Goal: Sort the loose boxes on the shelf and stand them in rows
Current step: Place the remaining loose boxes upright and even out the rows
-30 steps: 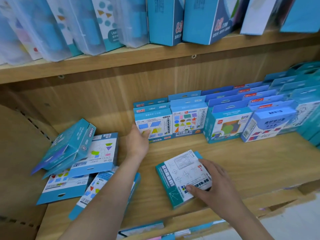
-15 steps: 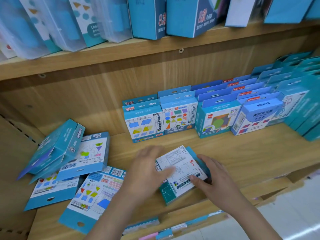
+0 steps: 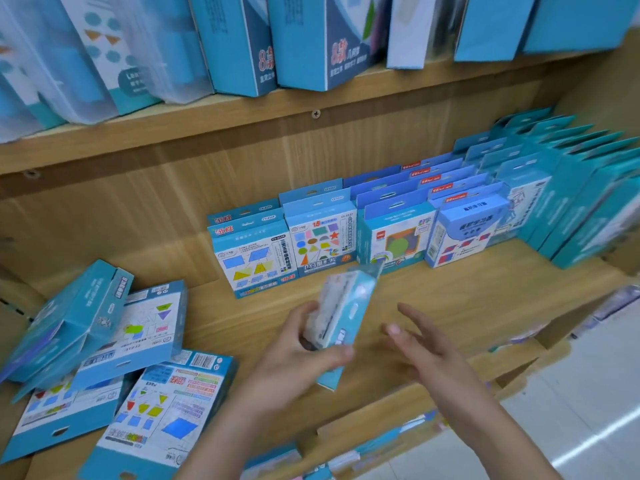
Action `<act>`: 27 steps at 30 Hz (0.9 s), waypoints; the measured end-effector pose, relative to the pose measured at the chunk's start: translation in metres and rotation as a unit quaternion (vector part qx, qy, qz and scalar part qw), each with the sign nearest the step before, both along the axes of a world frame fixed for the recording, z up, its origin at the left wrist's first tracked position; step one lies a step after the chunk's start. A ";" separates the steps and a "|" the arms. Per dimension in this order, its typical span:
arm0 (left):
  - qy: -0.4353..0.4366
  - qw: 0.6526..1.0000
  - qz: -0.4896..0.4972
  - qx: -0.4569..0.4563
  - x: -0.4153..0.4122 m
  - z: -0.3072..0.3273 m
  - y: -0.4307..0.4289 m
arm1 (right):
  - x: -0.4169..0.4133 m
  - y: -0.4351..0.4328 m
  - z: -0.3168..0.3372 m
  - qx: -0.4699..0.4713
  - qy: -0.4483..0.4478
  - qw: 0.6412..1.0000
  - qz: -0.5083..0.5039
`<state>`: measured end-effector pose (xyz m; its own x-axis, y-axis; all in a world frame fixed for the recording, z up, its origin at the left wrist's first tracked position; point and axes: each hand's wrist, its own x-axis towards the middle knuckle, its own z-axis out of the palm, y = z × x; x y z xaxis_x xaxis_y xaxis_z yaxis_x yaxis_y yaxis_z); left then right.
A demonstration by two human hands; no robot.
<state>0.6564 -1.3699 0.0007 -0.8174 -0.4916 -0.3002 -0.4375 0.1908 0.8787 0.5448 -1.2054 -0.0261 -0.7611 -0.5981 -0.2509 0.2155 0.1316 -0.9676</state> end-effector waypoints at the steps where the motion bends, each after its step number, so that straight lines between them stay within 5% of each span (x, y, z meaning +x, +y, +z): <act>1: 0.041 0.996 0.008 0.083 -0.001 0.003 0.006 | 0.002 0.002 0.005 -0.022 -0.024 0.999 0.016; 6: 0.128 0.948 0.014 0.292 -0.012 -0.005 0.040 | 0.013 0.012 0.028 -0.040 0.059 0.993 0.089; 12: 0.124 0.915 -0.063 0.378 -0.028 -0.013 0.062 | 0.012 0.043 0.038 0.086 0.265 0.951 0.133; 15: 0.136 0.934 -0.068 0.324 -0.044 -0.011 0.077 | -0.003 0.053 0.041 0.074 0.257 0.958 0.105; 18: 0.145 0.981 -0.050 0.117 -0.067 -0.008 0.098 | -0.026 0.061 0.045 0.010 0.205 0.977 0.056; 22: 0.164 0.980 -0.009 -0.110 -0.097 -0.020 0.129 | -0.064 0.074 0.042 -0.030 0.154 0.986 -0.060; 27: 0.238 0.969 0.072 0.013 -0.124 -0.010 0.130 | -0.120 0.097 0.038 -0.090 0.088 0.991 -0.036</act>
<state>0.5326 -1.2402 -0.0089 -0.7903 -0.6075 0.0799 -0.0028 0.1341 0.9910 0.4252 -1.1079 0.0122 -0.8264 -0.5630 -0.0047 0.0441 -0.0563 -0.9974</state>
